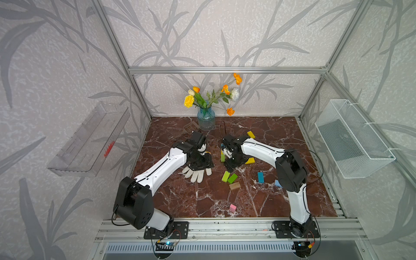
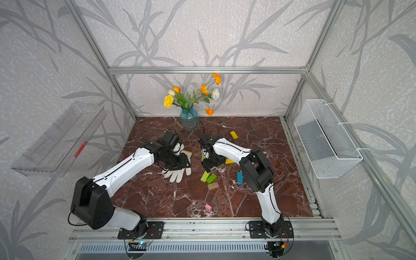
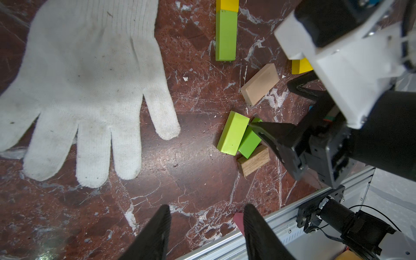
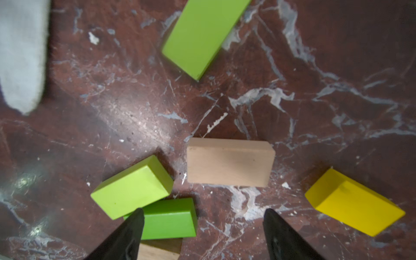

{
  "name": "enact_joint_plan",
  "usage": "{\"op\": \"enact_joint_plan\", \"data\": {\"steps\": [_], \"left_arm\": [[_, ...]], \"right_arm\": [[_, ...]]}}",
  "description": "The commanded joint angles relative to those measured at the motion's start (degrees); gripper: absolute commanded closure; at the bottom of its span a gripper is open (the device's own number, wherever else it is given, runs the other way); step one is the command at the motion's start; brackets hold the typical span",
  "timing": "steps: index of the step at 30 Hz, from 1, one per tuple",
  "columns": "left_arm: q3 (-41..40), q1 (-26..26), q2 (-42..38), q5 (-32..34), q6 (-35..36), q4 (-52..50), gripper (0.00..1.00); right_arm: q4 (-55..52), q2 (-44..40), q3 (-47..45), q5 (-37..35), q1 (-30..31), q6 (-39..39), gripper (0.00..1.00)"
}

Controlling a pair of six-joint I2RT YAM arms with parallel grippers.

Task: Assemble the letter c with building blocks
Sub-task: Assemble the building block at the center of the board.

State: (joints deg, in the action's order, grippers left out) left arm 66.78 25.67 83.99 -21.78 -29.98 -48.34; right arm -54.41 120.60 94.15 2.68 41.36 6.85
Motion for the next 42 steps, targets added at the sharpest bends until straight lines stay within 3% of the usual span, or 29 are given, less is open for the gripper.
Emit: {"op": "enact_joint_plan", "data": {"steps": [1, 12, 24, 42], "left_arm": [[-0.9, -0.9, -2.3, -0.7, 1.1, -0.4, 0.47], [-1.5, -1.5, -2.2, -1.9, 1.2, 0.0, 0.47], [-1.8, -1.9, -1.9, -2.0, 1.0, 0.4, 0.47], [-1.8, -2.0, -2.0, -2.0, 0.8, -0.1, 0.47]], "right_arm": [[0.6, 1.8, 2.1, -1.3, 0.2, 3.1, 0.17], [2.6, 1.7, 2.1, -4.8, 0.2, 7.6, 0.17], [-1.9, 4.0, 7.9, -4.4, 0.0, 1.9, 0.18], [-2.7, 5.2, 6.3, -4.6, 0.0, 0.6, 0.20]]}}
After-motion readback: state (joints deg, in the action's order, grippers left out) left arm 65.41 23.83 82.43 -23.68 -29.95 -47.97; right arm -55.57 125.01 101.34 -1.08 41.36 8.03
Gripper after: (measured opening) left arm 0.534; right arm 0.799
